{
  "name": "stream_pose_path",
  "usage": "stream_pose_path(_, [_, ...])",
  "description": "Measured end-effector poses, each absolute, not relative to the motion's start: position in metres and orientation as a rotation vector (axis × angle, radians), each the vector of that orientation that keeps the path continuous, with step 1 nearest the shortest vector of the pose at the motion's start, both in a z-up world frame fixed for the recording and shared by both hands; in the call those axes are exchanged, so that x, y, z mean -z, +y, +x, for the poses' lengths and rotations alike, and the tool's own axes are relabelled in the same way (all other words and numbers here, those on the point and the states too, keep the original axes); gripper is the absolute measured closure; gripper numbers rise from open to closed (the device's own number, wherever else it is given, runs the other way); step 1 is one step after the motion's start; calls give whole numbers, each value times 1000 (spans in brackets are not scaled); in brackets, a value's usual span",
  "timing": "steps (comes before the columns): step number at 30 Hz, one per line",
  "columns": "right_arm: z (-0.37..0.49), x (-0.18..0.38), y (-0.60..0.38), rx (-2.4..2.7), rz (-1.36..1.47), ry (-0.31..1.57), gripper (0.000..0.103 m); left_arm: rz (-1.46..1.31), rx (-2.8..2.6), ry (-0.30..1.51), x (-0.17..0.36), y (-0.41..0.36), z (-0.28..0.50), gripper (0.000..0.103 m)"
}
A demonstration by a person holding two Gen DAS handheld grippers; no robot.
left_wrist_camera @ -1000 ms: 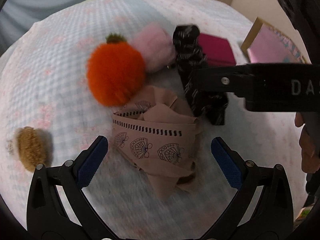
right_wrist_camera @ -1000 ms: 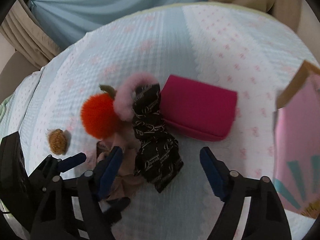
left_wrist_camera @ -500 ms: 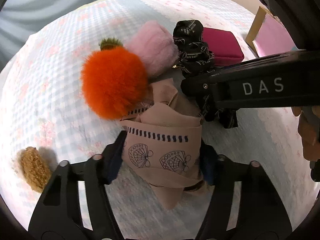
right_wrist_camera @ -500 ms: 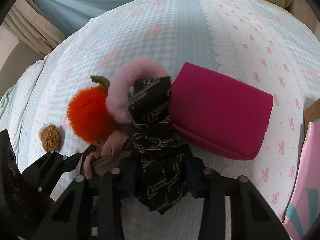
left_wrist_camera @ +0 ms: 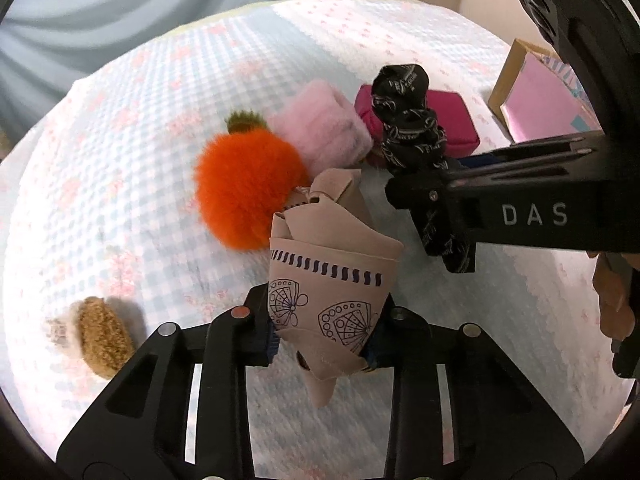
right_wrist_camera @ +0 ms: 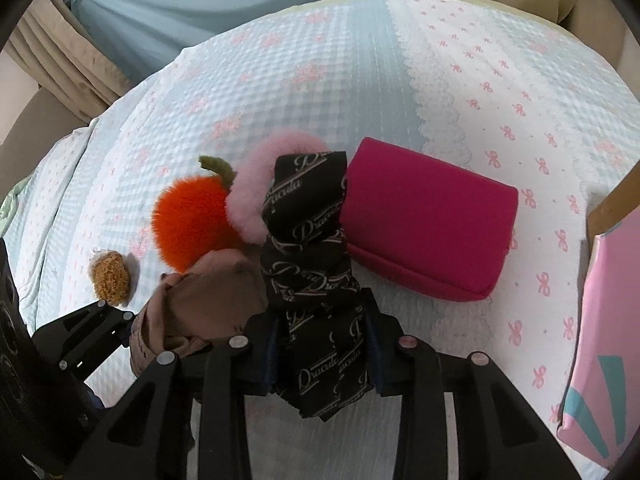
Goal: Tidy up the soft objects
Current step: 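Grasp the beige cloth with the left tool while the right tool grasps the black scrunchie, then carry the beige cloth and black scrunchie with both tools into the box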
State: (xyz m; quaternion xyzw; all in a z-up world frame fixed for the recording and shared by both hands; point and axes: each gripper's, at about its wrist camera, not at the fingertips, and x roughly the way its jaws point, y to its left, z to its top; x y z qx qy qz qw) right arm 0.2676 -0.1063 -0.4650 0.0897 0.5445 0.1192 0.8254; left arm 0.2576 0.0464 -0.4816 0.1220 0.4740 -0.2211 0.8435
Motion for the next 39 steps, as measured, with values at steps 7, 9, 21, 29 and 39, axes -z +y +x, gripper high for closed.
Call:
stream_pose_path(7, [253,443,-109,-245,198,1119,71,225,446,991,453,66,243,84])
stream_pose_path(9, [247,432,-111,-241,198,1107,71,207,440,988,441,72,241,84])
stream_pose_path(21, [194,300,-136,-181,226,1032,71,141,419,935,304,68,217,85])
stream_pose_path(29, [145,221,-197,-122,268,1002,71,147,414,884,212,14,193,85])
stream_pose_path(39, [119,190,-335,-86,244,1024,71,81,373,897,179,-110,172,85])
